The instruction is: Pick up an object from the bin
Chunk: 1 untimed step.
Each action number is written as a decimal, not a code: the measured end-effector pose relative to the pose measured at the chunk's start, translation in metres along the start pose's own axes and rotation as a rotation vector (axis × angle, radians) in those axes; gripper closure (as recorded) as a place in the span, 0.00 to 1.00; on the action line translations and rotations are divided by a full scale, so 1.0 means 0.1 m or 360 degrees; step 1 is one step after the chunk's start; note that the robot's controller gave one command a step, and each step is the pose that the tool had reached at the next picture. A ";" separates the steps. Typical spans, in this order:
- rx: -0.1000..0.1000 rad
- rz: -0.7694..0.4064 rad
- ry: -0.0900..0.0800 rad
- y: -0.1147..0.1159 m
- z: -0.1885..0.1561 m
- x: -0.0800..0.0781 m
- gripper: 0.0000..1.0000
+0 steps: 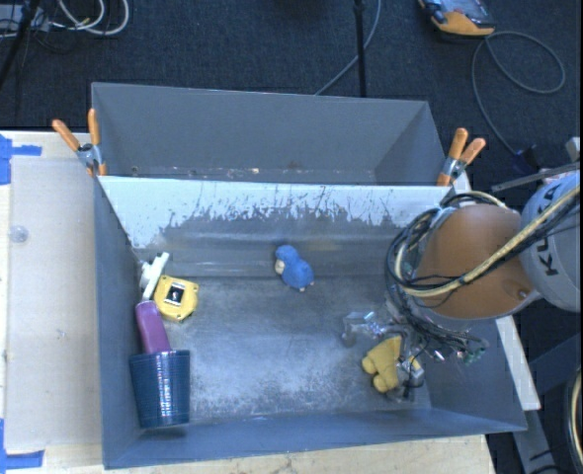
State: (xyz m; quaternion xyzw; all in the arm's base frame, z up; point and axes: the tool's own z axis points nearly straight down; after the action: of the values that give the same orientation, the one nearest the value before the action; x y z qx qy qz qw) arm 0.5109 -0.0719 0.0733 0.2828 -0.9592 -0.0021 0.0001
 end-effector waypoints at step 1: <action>-0.0005 0.0343 0.0008 -0.52 -0.10 -0.45 1.00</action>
Offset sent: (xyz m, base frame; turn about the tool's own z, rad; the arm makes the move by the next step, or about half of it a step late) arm 0.0000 0.0000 0.0000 0.0000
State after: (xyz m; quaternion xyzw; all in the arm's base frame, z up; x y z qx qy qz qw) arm 0.5767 -0.0909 0.0831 0.1781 -0.9840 -0.0029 0.0033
